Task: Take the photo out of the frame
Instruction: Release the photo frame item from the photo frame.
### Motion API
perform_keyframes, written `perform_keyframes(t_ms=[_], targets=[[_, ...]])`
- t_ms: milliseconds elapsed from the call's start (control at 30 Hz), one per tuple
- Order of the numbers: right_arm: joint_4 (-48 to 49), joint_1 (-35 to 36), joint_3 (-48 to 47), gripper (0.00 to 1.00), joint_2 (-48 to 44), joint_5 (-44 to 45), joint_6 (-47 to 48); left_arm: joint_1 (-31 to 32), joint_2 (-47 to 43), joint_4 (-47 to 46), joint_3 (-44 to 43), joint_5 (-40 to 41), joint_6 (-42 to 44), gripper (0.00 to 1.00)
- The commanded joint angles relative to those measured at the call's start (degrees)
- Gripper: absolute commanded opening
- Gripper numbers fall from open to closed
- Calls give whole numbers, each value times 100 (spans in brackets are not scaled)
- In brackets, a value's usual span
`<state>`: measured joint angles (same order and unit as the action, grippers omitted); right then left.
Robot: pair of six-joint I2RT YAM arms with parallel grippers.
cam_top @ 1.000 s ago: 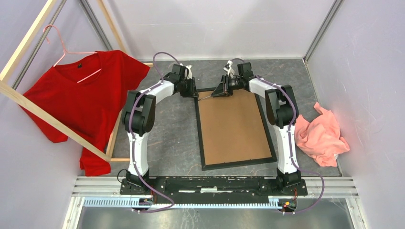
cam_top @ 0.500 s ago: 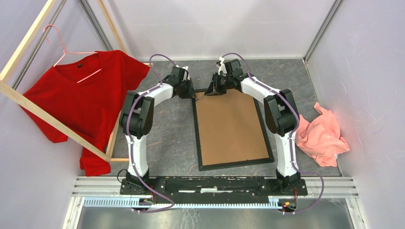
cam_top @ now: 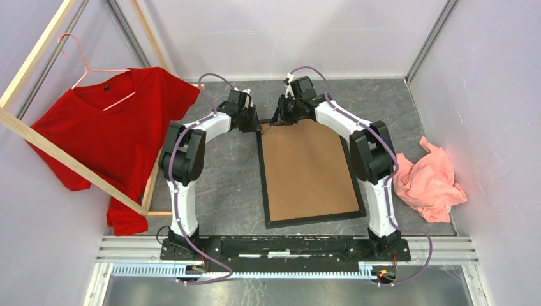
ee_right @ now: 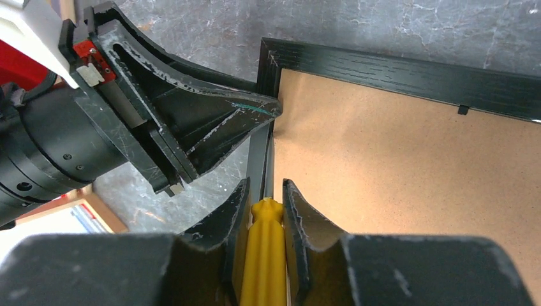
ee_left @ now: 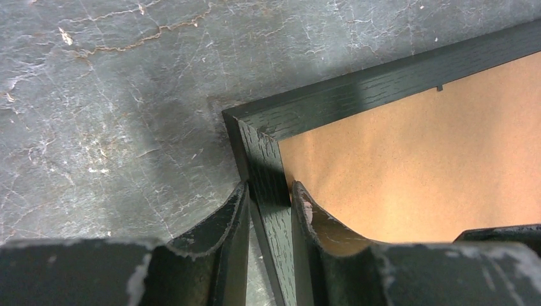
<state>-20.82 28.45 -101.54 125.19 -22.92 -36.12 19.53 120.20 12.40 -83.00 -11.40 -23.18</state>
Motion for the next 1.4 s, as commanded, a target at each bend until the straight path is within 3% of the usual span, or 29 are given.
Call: perform_keyframes(t_ms=[0,233,500,1000,1367], targets=[[948,1085,-406,0,146,-724,-120,541,451,333,368,-532,-352,2],[817,1414,-602,0,226,-439,47,565,451,312,375,-528,-380,2],[288,1758,-1036,0,214,476,428,578,478,293,380,-525,-397,2],[100,1736,-1229,0,-40,379,778,573,451,315,342,-418,-374,2],[7,931,520,0,-1653,-656,2059,158,305,318,418,-479,-420,2]])
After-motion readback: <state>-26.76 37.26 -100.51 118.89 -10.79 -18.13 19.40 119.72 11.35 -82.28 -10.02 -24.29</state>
